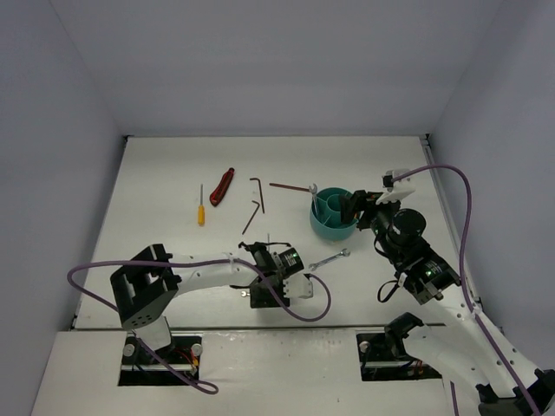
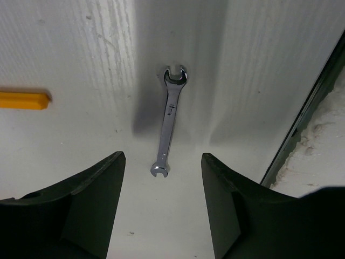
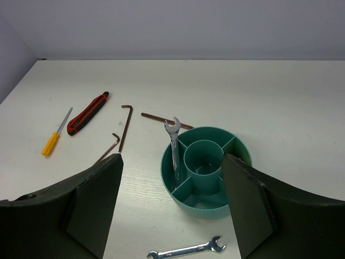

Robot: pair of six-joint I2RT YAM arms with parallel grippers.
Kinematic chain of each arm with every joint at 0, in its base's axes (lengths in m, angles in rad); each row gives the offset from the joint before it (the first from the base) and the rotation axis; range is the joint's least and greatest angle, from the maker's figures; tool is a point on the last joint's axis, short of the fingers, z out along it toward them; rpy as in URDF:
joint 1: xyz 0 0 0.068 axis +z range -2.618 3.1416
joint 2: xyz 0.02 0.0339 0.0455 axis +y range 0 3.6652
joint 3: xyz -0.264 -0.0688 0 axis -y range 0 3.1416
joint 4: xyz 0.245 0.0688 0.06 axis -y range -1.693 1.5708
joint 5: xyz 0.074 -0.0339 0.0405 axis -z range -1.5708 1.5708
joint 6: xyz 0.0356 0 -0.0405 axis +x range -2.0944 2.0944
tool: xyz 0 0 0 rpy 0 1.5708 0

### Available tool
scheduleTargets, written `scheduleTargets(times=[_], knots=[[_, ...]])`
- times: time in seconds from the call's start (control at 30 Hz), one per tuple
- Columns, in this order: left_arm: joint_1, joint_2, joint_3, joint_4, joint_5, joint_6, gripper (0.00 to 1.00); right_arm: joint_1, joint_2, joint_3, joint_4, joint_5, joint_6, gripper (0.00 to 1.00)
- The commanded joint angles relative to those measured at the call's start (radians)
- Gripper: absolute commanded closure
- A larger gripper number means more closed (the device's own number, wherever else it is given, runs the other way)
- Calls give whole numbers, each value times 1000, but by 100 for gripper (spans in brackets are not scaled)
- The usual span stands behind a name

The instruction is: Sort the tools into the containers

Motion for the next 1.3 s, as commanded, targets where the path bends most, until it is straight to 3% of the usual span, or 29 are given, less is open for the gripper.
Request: scheduleTargets(times=[0.0,0.57,0.73,0.8,0.9,1.0,1.07,1.27], knots=[[-11,-5,14,15,-14,51,45,1,-5,18,52,13,6,29],[-7,118,70,13,-23,136,46,1,-17,9,46,15,5,29],[0,137,69,13,3,136,50,1,-17,11,46,13,6,29],[0,142,68,12,5,136,55,1,-14,10,45,13,6,29],[0,151,67,11,14,138,74,1,-6,10,46,12,4,29],[0,150,68,10,27,135,84,1,-8,12,44,16,4,29],[0,145,76,10,36,127,100,2,-14,12,44,26,4,29],[10,85,97,23,36,94,100,2,-35,21,36,32,9,29]])
